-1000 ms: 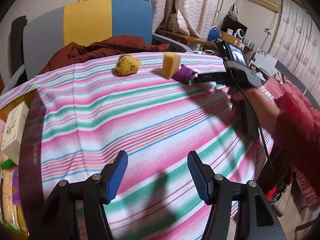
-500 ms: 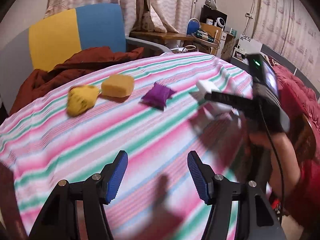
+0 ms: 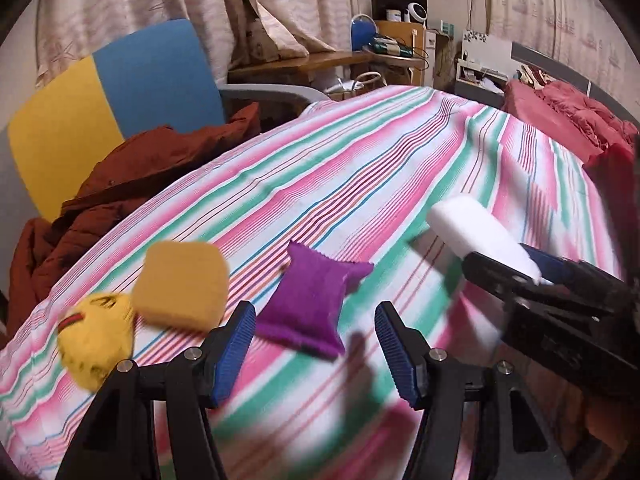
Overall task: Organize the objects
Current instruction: 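Grasp purple packet with left tool while right tool holds white foam bar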
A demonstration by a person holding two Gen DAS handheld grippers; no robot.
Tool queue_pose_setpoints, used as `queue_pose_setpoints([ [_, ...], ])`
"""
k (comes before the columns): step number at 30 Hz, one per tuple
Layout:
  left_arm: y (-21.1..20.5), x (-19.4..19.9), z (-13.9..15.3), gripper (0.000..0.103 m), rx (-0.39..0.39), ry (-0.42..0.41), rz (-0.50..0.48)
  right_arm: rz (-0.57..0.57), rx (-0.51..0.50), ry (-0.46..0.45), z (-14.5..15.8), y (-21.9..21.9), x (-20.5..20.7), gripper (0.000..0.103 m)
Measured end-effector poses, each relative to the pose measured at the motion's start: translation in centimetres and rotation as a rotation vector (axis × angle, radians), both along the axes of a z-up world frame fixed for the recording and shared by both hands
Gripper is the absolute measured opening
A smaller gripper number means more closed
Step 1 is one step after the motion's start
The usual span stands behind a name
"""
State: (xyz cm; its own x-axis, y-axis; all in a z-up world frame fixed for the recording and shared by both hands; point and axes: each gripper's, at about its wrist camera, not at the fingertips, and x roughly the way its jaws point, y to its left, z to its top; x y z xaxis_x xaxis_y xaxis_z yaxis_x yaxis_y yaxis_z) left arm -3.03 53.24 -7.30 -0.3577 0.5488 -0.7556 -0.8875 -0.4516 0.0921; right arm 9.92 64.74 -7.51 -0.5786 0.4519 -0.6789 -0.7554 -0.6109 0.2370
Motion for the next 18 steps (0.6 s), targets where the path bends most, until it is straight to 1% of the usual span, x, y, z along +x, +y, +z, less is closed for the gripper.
queue_pose_setpoints([
  [2, 0.3, -0.7, -0.3, 0.063, 0.012, -0.02, 0.015, -0.001, 0.001, 0.002, 0.0, 0.0, 0.0, 0.065],
  [3, 0.4, -1.1, -0.6, 0.063, 0.02, -0.046, 0.02, -0.002, 0.002, 0.003, 0.0, 0.0, 0.0, 0.065],
  [7, 1.0, -2.1, -1.3, 0.063, 0.018, -0.115, 0.033, -0.004, 0.003, 0.009, -0.1, 0.1, 0.1, 0.065],
  [9, 1.1, -2.4, -1.7, 0.057, 0.016, -0.126, 0.032, -0.005, 0.005, 0.008, -0.1, 0.0, 0.2, 0.065],
  [11, 0.9, -2.4, -1.7, 0.052, 0.039, -0.128, 0.026, -0.006, 0.008, 0.007, -0.2, 0.0, 0.1, 0.065],
  [12, 0.8, -2.4, -1.7, 0.04, 0.043, -0.13, 0.027, -0.006, 0.009, 0.006, -0.2, 0.0, 0.1, 0.065],
  [14, 0.3, -2.5, -1.6, 0.027, 0.061, -0.134, 0.042, -0.007, 0.011, 0.004, -0.2, 0.0, 0.0, 0.065],
  [16, 0.1, -2.6, -1.6, 0.025, 0.065, -0.133, 0.054, -0.007, 0.013, 0.003, -0.2, -0.1, 0.0, 0.065],
  [18, -0.3, -2.2, -1.4, 0.023, 0.076, -0.125, 0.043, -0.007, 0.014, 0.003, -0.1, 0.0, 0.1, 0.065],
])
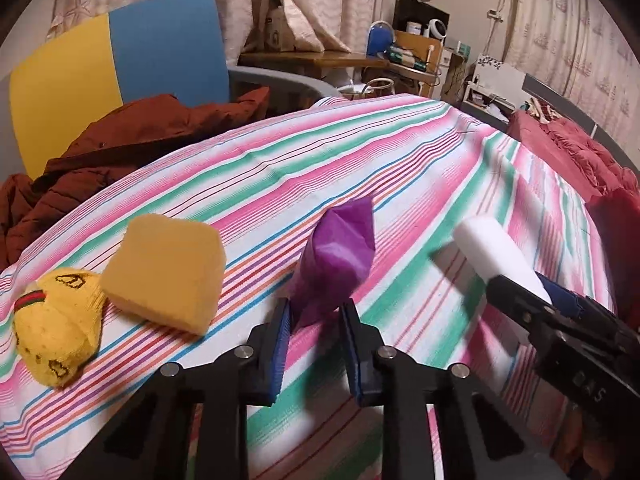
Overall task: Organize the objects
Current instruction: 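Grasp purple packet with left tool while right tool holds white foam bar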
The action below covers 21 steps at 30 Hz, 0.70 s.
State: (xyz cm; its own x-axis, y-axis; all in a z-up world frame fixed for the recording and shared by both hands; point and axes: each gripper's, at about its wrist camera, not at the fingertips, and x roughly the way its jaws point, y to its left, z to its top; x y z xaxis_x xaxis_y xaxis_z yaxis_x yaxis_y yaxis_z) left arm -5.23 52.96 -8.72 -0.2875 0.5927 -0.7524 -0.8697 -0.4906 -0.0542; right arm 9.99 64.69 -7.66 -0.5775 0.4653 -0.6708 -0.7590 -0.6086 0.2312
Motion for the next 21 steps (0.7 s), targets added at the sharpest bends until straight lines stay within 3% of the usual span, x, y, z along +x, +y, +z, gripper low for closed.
queue_pose_setpoints([
  [6, -0.4, 2.0, 0.8, 0.024, -0.012, 0.088, -0.028, 0.0, 0.0, -0.001, 0.0, 0.0, 0.0, 0.065],
  [7, -0.3, 2.0, 1.0, 0.029, -0.01, 0.101, -0.024, -0.001, 0.001, 0.0, 0.0, 0.0, 0.0, 0.065],
  [9, -0.1, 2.3, 1.2, 0.054, -0.015, 0.117, -0.034, -0.001, 0.002, 0.0, 0.0, 0.0, 0.0, 0.065],
  [10, 0.1, 2.4, 1.3, 0.055, -0.016, 0.116, -0.046, -0.001, 0.003, -0.001, 0.0, 0.0, 0.0, 0.065],
  [14, 1.2, 2.1, 1.1, 0.055, -0.026, 0.087, -0.09, -0.007, 0.008, -0.002, 0.1, 0.0, 0.1, 0.065],
  [17, 1.7, 0.9, 1.1, 0.057, 0.016, -0.017, -0.07, -0.014, 0.007, 0.006, 0.1, 0.0, 0.2, 0.065],
  [21, 2.2, 0.1, 0.6, 0.057, 0.026, -0.087, -0.047, -0.018, 0.004, 0.016, 0.0, 0.1, 0.4, 0.065],
])
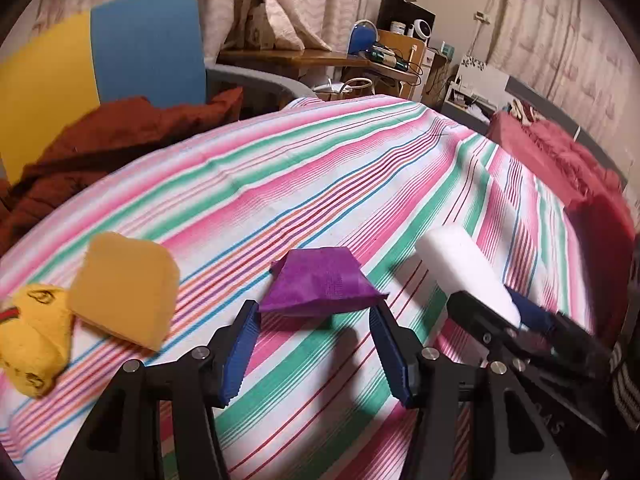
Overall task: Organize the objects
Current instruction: 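Grasp purple packet with left tool while right tool holds white foam bar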
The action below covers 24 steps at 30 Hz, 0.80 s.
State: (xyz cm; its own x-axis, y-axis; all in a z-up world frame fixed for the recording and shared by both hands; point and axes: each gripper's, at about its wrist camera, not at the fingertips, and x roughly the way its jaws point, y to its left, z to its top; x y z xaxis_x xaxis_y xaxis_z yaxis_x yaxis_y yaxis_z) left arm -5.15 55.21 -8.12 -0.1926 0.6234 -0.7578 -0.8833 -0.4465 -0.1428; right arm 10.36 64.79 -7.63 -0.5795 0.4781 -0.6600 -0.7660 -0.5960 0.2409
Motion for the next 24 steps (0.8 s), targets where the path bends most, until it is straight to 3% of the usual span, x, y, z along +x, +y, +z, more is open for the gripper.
queue_pose_setpoints([
  [5, -1.1, -0.5, 0.5, 0.058, 0.082, -0.126, 0.008, -0.015, -0.002, 0.019, 0.0, 0.1, 0.4, 0.064],
  [7, -1.5, -0.7, 1.4, 0.065, 0.131, -0.162, 0.016, -0.022, -0.006, 0.03, 0.0, 0.3, 0.6, 0.064],
  [10, -0.5, -0.6, 2.1, 0.066, 0.108, -0.112, 0.024, -0.032, -0.008, 0.036, 0.0, 0.4, 0.7, 0.064],
  [14, 1.2, -0.1, 1.4, 0.066, -0.026, 0.018, 0.053, -0.049, -0.007, 0.041, 0.1, 0.4, 0.9, 0.064],
  [16, 0.9, -0.2, 0.8, 0.066, -0.06, 0.026, 0.054, -0.057, -0.013, 0.052, 0.1, 0.6, 1.1, 0.064],
  [20, 0.4, -1.1, 0.3, 0.066, -0.063, -0.006, 0.06, -0.059, -0.011, 0.048, 0.1, 0.6, 1.0, 0.064],
  [24, 0.9, -0.9, 0.9, 0.066, -0.067, 0.063, 0.02, -0.058, -0.016, 0.056, 0.1, 0.6, 0.9, 0.064],
])
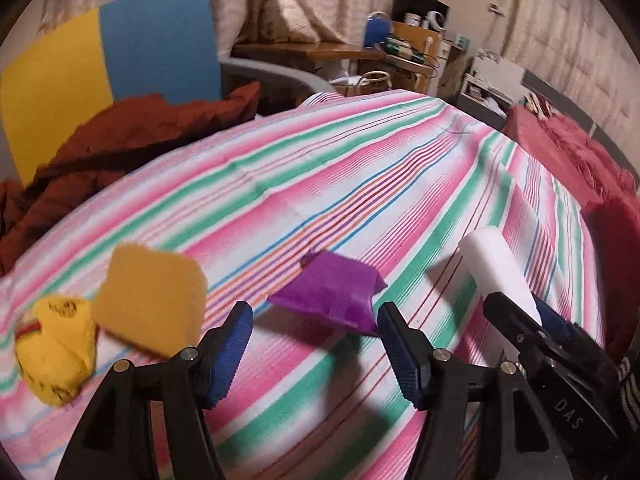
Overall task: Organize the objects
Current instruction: 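Grasp purple packet with left tool while right tool holds white foam bar, then carry both items over gold tray and open both tools to drop them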
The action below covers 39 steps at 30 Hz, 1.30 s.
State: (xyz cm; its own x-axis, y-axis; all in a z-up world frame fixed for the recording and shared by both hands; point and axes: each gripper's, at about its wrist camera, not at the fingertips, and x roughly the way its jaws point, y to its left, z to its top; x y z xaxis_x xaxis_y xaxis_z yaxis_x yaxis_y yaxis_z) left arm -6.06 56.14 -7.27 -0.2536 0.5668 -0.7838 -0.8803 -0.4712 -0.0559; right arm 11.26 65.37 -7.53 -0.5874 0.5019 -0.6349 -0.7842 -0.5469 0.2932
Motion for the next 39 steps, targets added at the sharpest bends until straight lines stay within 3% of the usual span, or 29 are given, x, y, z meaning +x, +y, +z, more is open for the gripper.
queue_pose_setpoints([
  [4, 0.4, 0.2, 1.0, 0.068, 0.012, 0.029, -0.058, 0.0, 0.002, -0.002, 0.0, 0.0, 0.0, 0.065],
  [9, 2.5, -0.1, -0.5, 0.068, -0.106, 0.063, -0.086, 0.0, 0.001, -0.002, -0.1, 0.0, 0.0, 0.065],
  [10, 2.6, -0.2, -0.7, 0.064, -0.112, 0.064, -0.08, 0.0, 0.001, -0.001, -0.1, 0.0, 0.0, 0.065],
  [12, 2.3, -0.4, -1.0, 0.057, -0.076, 0.043, -0.069, 0.0, 0.001, -0.002, -0.1, 0.0, -0.1, 0.065],
  [14, 1.6, -0.2, -1.3, 0.056, -0.02, 0.039, -0.059, -0.002, 0.003, -0.004, -0.1, 0.0, -0.1, 0.065],
  [19, 0.5, 1.0, -0.9, 0.056, 0.035, 0.091, -0.064, -0.002, 0.003, -0.003, -0.1, 0.0, -0.1, 0.065],
  [25, -2.7, 1.4, -0.3, 0.056, 0.095, 0.112, 0.046, -0.002, 0.014, -0.02, -0.1, -0.2, -0.2, 0.065],
  [30, -7.8, 3.6, 1.2, 0.056, 0.191, 0.157, 0.11, 0.015, 0.042, -0.04, 0.1, -0.6, -0.5, 0.064],
  [34, -11.4, 6.0, 2.1, 0.056, 0.245, 0.208, 0.113, 0.057, 0.104, -0.032, 1.1, -1.8, -0.8, 0.064],
  [39, -15.5, 7.4, 2.4, 0.056, 0.279, 0.19, 0.151, 0.128, 0.228, -0.052, 2.6, -4.6, -1.7, 0.064],
])
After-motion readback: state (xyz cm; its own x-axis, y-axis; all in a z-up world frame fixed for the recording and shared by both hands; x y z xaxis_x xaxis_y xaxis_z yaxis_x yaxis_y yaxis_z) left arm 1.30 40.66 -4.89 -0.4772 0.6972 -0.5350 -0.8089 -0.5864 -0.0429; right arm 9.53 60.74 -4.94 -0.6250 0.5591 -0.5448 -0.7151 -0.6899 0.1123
